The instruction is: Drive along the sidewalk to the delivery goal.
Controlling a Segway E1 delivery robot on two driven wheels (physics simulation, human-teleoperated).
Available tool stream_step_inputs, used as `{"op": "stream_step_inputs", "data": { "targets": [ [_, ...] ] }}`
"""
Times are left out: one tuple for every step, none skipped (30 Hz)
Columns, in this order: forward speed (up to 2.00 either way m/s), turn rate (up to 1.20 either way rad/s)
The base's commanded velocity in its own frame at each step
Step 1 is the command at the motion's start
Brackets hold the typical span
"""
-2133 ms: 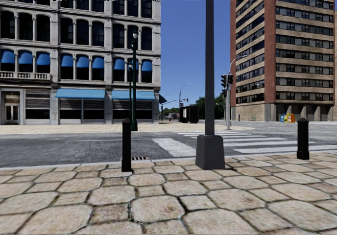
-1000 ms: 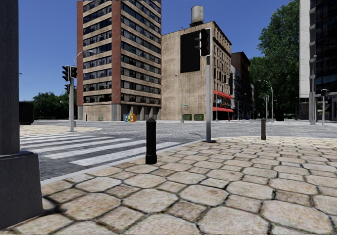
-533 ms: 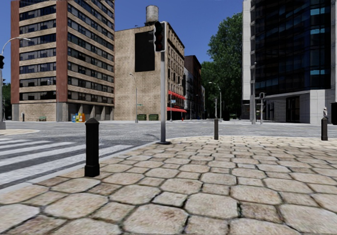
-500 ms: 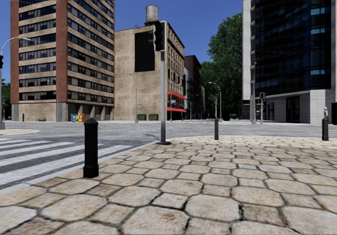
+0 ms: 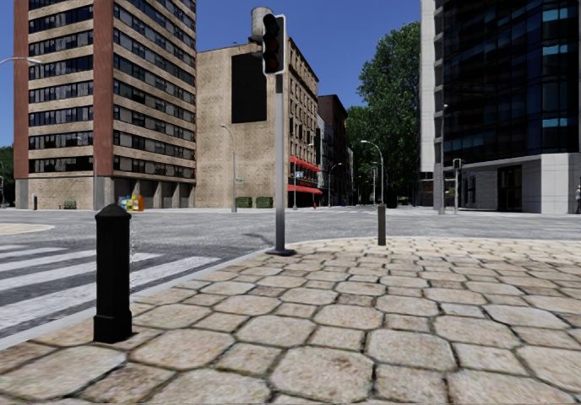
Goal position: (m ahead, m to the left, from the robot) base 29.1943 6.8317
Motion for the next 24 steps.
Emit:
{"op": "stream_step_inputs", "data": {
  "targets": [
    [1.52,0.00],
    [1.52,0.00],
    [1.52,0.00],
    [1.53,0.00],
    [1.53,0.00],
    [1.53,0.00],
    [1.53,0.00],
    [1.53,0.00],
    [1.53,0.00],
    [1.53,0.00],
    [1.53,0.00],
    [1.53,0.00],
    [1.53,0.00],
    [1.53,0.00],
    [1.53,0.00],
    [1.53,0.00],
    [1.53,0.00],
    [1.51,0.00],
    [1.51,0.03],
    [1.51,0.03],
    [1.49,0.07],
    [1.48,0.13],
    [1.47,0.26],
    [1.47,0.26]
  ]
}}
